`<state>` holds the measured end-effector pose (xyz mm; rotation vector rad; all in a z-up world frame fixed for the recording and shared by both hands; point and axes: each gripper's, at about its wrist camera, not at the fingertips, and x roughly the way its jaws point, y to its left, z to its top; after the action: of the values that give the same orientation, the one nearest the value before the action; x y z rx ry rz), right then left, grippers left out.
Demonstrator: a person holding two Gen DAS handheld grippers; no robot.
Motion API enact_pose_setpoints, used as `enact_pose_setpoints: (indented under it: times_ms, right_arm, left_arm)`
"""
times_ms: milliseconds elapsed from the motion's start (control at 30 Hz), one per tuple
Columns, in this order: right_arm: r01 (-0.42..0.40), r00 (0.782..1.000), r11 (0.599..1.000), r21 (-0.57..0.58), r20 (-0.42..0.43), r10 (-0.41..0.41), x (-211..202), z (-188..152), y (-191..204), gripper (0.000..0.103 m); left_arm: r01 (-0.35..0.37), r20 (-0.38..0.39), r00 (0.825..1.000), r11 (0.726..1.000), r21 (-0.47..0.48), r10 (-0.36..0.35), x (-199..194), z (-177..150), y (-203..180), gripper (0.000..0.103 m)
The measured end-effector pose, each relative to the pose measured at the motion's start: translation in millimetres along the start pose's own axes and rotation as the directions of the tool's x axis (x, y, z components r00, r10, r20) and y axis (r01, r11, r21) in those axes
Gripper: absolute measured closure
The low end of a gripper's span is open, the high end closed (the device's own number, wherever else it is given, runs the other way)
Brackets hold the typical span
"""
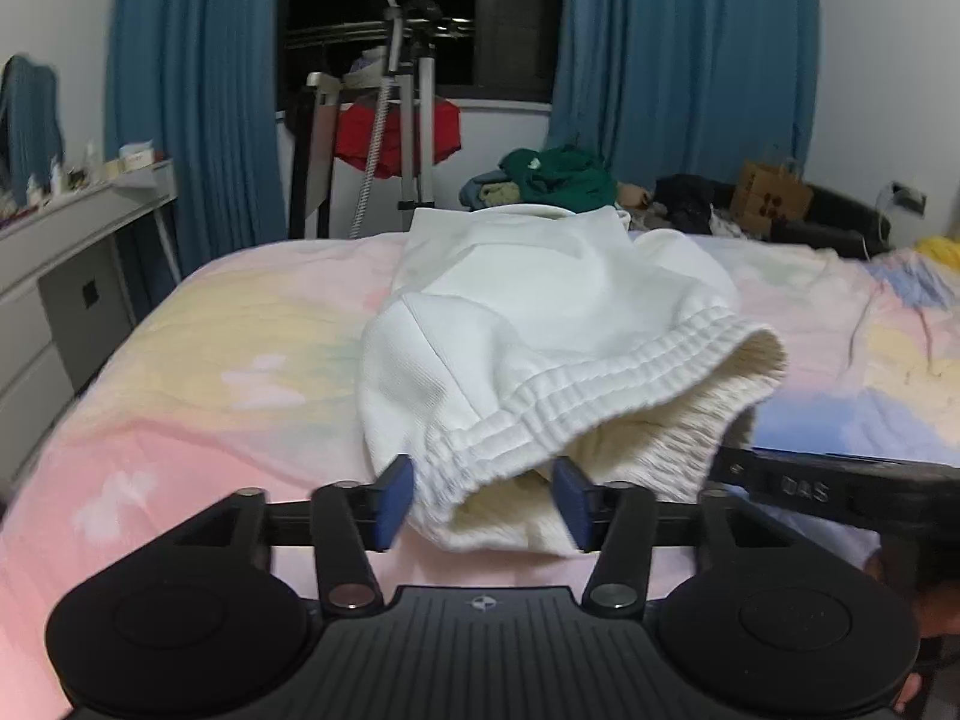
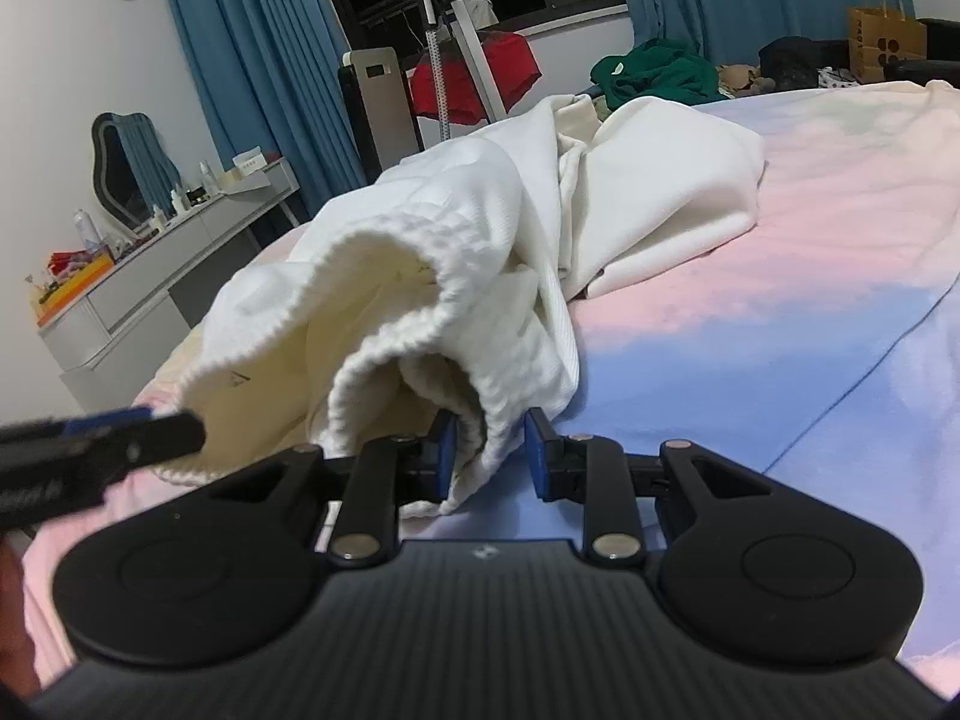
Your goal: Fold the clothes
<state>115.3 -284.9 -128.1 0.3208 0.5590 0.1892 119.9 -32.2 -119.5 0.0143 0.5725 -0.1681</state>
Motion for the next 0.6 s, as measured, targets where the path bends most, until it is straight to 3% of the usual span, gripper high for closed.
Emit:
enact_pose_setpoints:
  times_ms: [67, 200, 400, 500, 600]
  right_arm:
    - [0.003, 1.000, 1.000, -0.002, -0.005, -0.003, -0.2, 0.8, -0.5, 0.075]
    - [0.007, 1.000, 1.000, 0.025, -0.013, -0.007, -3.8, 2.5, -7.2, 0.076]
    - [0.015, 1.000, 0.992, 0.124, -0.023, -0.012, -11.4, 2.7, -26.7, 0.075]
    - [0.005, 1.000, 0.985, 0.170, -0.030, 0.000, -12.7, 3.4, -34.5, 0.074]
    - [0.015, 1.000, 0.990, 0.141, -0.027, -0.011, -12.9, 3.3, -31.9, 0.074]
  left_arm:
    - [-0.011, -0.009, 1.000, 0.998, -0.054, 0.010, -8.7, -13.2, -4.5, 0.032]
    - [-0.024, -0.031, 0.999, 1.000, -0.017, 0.024, -18.0, -26.1, -21.9, 0.028]
    - [-0.041, 0.092, 0.995, 0.992, 0.119, 0.030, -17.6, -8.8, -38.1, 0.026]
    - [-0.048, 0.115, 0.993, 0.972, 0.231, 0.022, -2.6, 3.1, -50.1, 0.026]
    - [-0.025, 0.109, 0.994, 0.951, 0.309, -0.009, 15.7, 9.6, -65.2, 0.028]
